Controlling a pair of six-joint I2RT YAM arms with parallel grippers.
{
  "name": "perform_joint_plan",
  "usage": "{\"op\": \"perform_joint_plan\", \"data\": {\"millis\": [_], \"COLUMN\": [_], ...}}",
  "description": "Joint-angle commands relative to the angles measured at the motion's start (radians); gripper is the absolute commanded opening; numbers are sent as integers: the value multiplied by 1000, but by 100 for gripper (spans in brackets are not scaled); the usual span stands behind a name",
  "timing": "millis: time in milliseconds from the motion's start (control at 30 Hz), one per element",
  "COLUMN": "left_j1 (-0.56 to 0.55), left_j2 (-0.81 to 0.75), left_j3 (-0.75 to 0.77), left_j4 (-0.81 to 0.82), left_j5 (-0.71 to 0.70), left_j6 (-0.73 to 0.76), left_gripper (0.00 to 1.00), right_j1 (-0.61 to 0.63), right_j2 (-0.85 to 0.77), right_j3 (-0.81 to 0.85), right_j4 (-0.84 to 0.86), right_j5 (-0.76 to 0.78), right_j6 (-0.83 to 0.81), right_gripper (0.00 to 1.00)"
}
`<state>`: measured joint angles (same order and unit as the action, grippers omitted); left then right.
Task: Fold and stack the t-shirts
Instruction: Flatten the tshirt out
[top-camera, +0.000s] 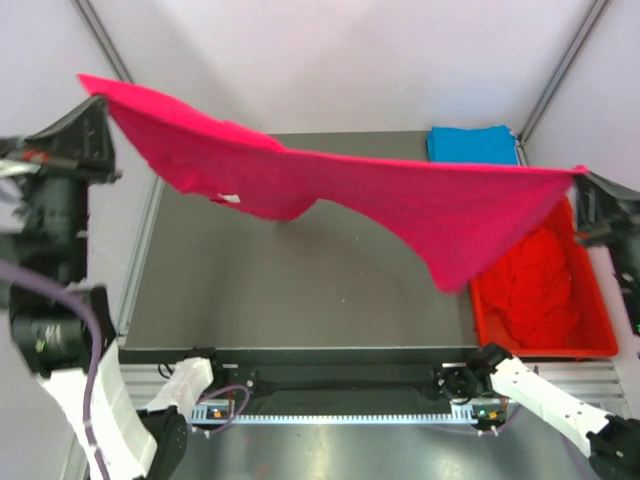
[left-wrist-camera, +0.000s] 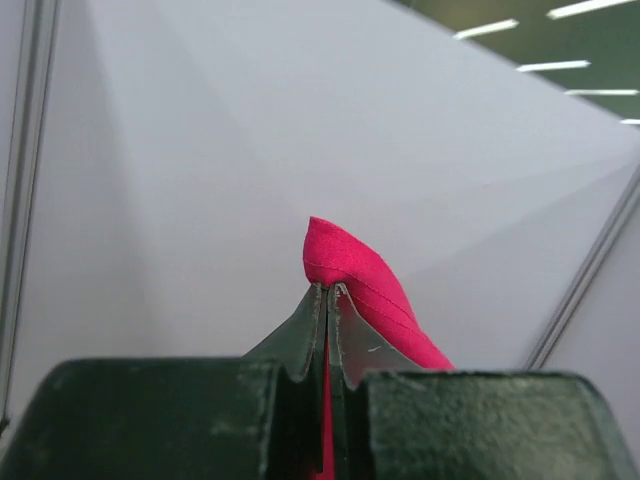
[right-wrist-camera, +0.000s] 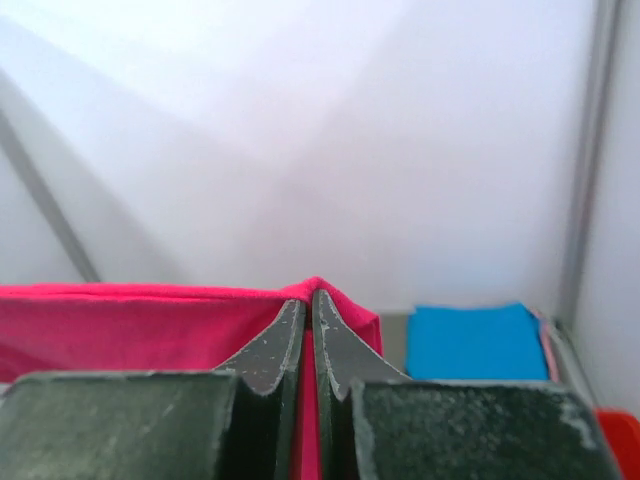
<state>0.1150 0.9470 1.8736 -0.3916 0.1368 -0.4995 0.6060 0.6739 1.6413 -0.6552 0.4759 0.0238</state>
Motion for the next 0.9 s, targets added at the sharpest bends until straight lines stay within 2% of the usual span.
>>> {"op": "perform_joint_plan", "data": {"millis": [0, 100, 300, 467, 600, 667, 800, 867], "left_j1": [2, 5, 2, 2, 2, 2, 2, 3], "left_j2": [4, 39, 87, 211, 321, 377, 446, 518], "left_j3": [93, 223, 248, 220, 72, 6, -241, -295], "left_j4": [31, -39, -38, -17, 52, 95, 250, 324], "left_j5": [-37, -37, -39, -25, 21, 29, 23, 35], "left_j6": [-11, 9, 85, 114, 125, 139, 162, 171], "left_gripper": [0, 0, 0, 0, 0, 0, 0, 0], "right_j1": [3, 3, 3, 3, -14, -46, -101, -136], "right_j2": [1, 18, 101, 240, 369, 426, 564, 663], "right_j3": [-14, 49, 120, 80, 11, -29, -122, -152], "right_j4": [114, 106, 97, 146, 210, 267, 346, 393], "right_j5": [-189, -238, -238, -68, -19, -83, -158, -198], "right_j6": [22, 7, -61, -160, -235, -255, -259, -252], "right_gripper": [0, 0, 0, 0, 0, 0, 0, 0]}}
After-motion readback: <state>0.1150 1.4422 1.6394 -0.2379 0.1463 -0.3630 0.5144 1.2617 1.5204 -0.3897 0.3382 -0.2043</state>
